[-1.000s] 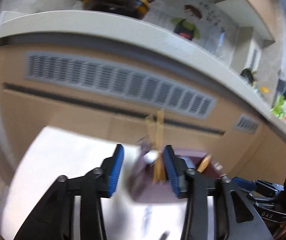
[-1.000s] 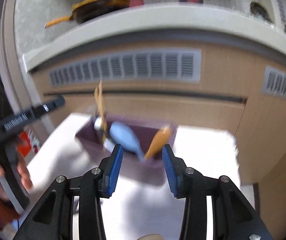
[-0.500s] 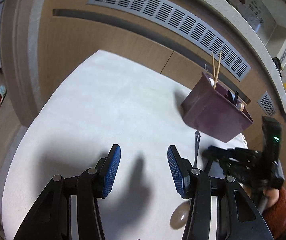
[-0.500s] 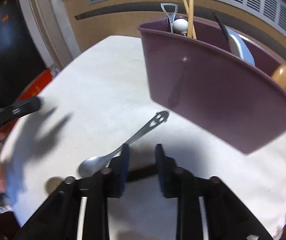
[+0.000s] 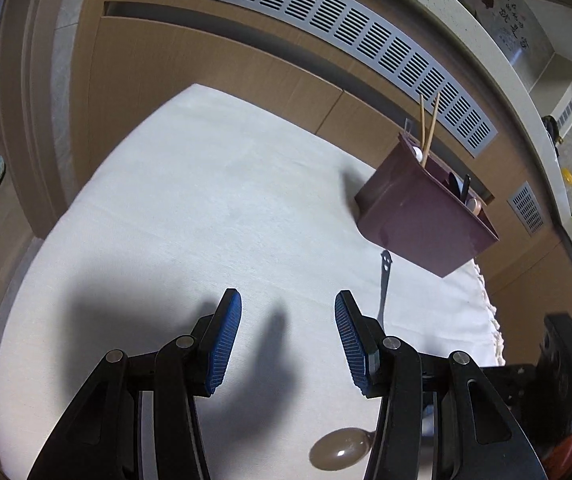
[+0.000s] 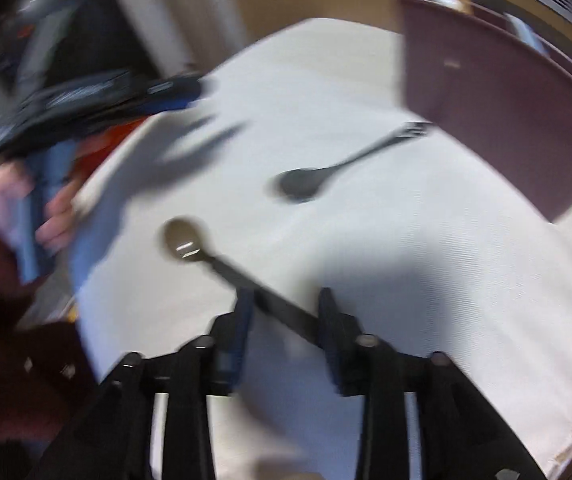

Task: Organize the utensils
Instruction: 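Grasp a dark long-handled spoon by its handle with the right tool, then grasp the smiley-handle metal spoon with the left tool while the right tool holds the dark spoon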

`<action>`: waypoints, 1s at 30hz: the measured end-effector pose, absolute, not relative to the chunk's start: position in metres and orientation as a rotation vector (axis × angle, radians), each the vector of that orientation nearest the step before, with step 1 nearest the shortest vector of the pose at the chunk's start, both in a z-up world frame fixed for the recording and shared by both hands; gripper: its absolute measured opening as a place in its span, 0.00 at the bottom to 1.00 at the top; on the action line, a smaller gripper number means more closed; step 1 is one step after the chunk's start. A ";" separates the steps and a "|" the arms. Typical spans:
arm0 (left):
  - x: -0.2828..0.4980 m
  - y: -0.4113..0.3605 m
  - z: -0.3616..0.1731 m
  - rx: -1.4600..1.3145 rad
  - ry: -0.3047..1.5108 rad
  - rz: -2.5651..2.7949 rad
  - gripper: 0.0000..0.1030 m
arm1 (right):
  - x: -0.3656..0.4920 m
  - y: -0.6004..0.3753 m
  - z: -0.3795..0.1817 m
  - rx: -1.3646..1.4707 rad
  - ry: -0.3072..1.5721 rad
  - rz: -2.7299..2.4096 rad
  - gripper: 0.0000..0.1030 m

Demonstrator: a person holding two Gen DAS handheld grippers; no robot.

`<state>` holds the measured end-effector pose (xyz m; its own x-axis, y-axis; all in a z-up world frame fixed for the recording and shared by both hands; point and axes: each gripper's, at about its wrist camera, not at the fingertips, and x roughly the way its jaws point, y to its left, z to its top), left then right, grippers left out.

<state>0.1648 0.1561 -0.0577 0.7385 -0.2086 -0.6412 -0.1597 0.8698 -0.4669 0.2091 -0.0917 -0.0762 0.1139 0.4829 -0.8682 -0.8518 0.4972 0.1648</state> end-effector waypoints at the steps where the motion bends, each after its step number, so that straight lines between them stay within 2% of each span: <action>1: 0.165 0.155 -0.058 -0.526 0.752 -0.031 0.48 | 0.203 -0.087 -0.077 -0.454 1.042 1.042 0.41; 6: 0.160 0.158 -0.053 -0.488 0.756 -0.004 0.48 | 0.172 -0.041 -0.082 -0.691 0.888 1.054 0.41; 13: 0.158 0.169 -0.045 -0.409 0.763 0.072 0.48 | 0.170 0.016 -0.082 -0.751 0.829 1.143 0.38; 14: 0.159 0.167 -0.044 -0.394 0.768 0.075 0.48 | 0.171 0.018 -0.082 -0.741 0.834 1.138 0.33; 15: 0.159 0.165 -0.044 -0.380 0.769 0.074 0.48 | 0.173 0.020 -0.081 -0.719 0.847 1.127 0.32; 24: 0.170 0.125 -0.038 -0.272 0.766 -0.016 0.48 | 0.215 -0.058 -0.051 -0.410 0.919 0.896 0.32; 30: 0.173 0.064 -0.053 -0.149 0.782 -0.168 0.48 | 0.240 -0.130 -0.034 -0.176 0.919 0.669 0.32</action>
